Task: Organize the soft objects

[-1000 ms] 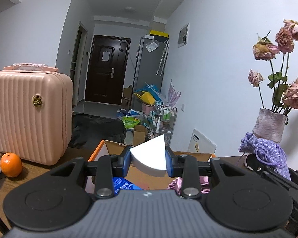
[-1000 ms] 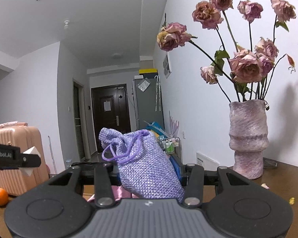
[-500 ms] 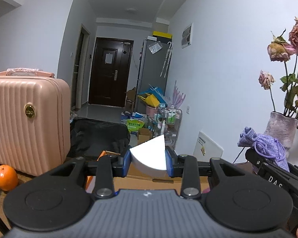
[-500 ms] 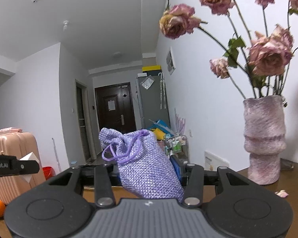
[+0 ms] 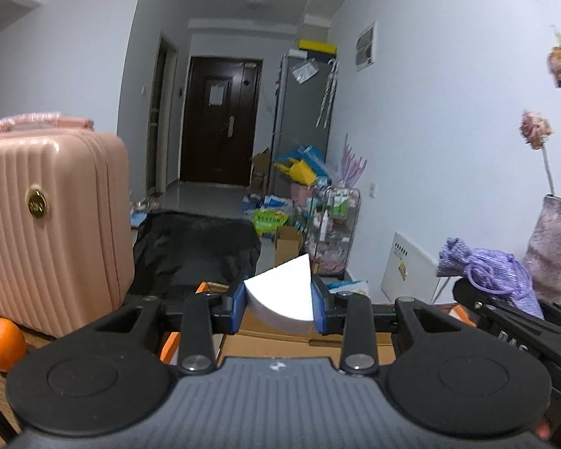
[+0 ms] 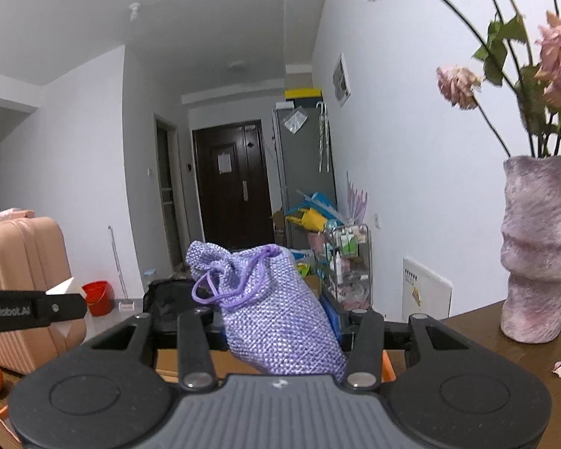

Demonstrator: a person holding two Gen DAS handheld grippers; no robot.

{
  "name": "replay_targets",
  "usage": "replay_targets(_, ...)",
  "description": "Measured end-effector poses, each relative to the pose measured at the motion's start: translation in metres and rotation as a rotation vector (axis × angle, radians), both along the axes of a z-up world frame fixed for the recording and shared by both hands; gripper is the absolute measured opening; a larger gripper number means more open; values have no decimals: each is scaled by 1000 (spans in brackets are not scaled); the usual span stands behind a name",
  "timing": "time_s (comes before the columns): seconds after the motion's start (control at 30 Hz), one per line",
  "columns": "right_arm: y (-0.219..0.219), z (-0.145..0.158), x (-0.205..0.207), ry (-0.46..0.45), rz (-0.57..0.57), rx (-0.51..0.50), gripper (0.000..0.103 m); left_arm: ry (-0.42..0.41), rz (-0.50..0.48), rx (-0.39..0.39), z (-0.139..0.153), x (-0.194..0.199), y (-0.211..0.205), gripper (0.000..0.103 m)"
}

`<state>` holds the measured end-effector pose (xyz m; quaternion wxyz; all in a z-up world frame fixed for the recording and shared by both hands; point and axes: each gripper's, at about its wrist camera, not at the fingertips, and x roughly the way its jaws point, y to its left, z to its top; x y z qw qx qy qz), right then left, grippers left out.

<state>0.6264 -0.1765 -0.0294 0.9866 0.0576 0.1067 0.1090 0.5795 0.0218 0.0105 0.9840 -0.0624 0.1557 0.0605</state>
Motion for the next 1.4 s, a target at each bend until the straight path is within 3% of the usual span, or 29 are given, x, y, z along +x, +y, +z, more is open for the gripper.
replay_targets(0.2,6,-11,20,110,18,-4,44,79,20,-46,-15,29,10,35)
replay_targets(0.37,9,-21,26,182,27,-19,44,110,27,-18,-31,36,8,35)
replay_targets(0.57,15,-25,23,190,51,-44,44,124,19,33,-45,40,0,35)
replay_targets(1.0,24,-30,18,198,56,-80,46,138,22,0,-56,41,6,36)
replay_targets(1.1,24,-28,19,194,54,-84,50,143,20,0,-56,43,5,38)
replay_targets(1.3,23,-27,16,181,51,-69,61,112,62,-28,-55,38,11,77)
replay_targets(1.37,22,-27,14,172,49,-65,70,102,77,-47,-54,36,14,87)
replay_targets(1.4,22,-26,13,167,49,-65,72,98,84,-50,-53,34,15,96)
